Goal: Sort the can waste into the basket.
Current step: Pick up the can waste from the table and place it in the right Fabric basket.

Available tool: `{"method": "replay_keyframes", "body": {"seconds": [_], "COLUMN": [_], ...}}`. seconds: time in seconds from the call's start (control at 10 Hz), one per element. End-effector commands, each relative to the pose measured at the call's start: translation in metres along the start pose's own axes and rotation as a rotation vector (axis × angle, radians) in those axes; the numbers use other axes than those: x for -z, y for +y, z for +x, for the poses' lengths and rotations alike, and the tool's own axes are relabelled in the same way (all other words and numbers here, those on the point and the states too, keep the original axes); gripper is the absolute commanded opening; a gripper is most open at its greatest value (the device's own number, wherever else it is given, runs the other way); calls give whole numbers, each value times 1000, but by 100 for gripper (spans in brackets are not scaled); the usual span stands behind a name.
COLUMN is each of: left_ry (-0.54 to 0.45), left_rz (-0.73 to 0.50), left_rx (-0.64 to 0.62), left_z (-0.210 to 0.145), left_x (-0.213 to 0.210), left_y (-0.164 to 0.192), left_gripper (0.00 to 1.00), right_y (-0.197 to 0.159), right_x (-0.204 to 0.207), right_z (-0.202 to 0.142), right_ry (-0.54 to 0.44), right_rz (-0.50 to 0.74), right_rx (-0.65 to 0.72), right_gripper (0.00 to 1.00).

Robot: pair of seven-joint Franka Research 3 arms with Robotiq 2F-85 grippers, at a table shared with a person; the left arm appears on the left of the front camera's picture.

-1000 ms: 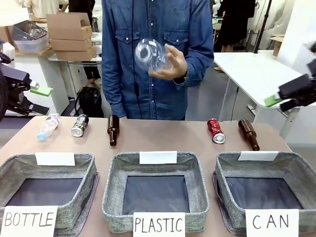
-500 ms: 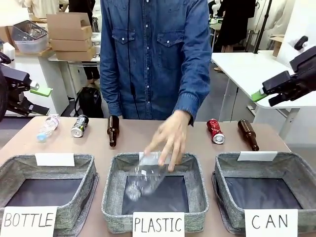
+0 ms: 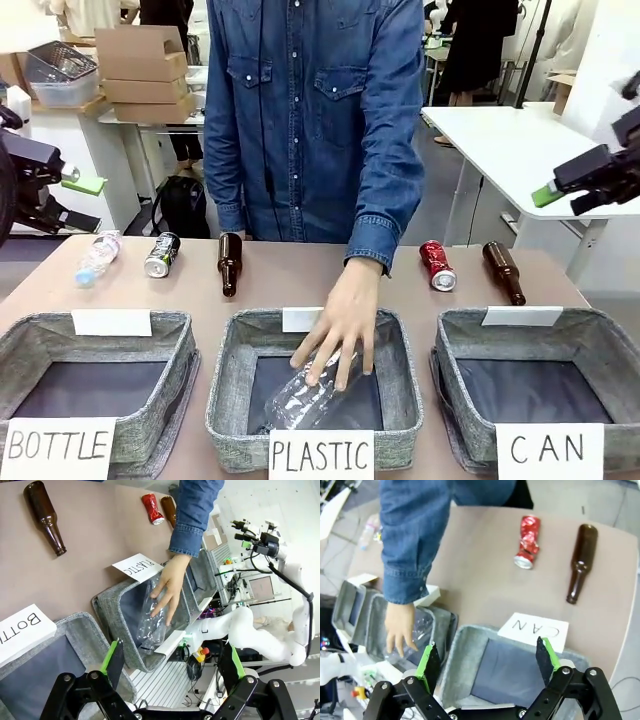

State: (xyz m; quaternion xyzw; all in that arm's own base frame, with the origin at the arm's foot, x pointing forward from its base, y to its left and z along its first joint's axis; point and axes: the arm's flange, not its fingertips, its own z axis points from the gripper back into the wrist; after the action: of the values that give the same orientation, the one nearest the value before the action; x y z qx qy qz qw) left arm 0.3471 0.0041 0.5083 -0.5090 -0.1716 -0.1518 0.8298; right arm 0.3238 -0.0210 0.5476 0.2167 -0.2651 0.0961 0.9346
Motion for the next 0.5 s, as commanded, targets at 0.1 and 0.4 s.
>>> {"method": "replay_keyframes", "body": {"seconds": [0.1, 0.4], "left_ry": [-12, -12], "left_rz": [-20, -20], "left_rx": [20, 20], "left_z": [2, 2], "left_x": [1, 1], "left_y": [-1, -1], "left_gripper": [100, 100], "right_y": [6, 34], "right_x": [9, 69], "right_z": [-15, 28], "right_ry": [15, 29], "right_rz": [-24, -114], "right_rx": [21, -60], "right_gripper": [100, 100]}}
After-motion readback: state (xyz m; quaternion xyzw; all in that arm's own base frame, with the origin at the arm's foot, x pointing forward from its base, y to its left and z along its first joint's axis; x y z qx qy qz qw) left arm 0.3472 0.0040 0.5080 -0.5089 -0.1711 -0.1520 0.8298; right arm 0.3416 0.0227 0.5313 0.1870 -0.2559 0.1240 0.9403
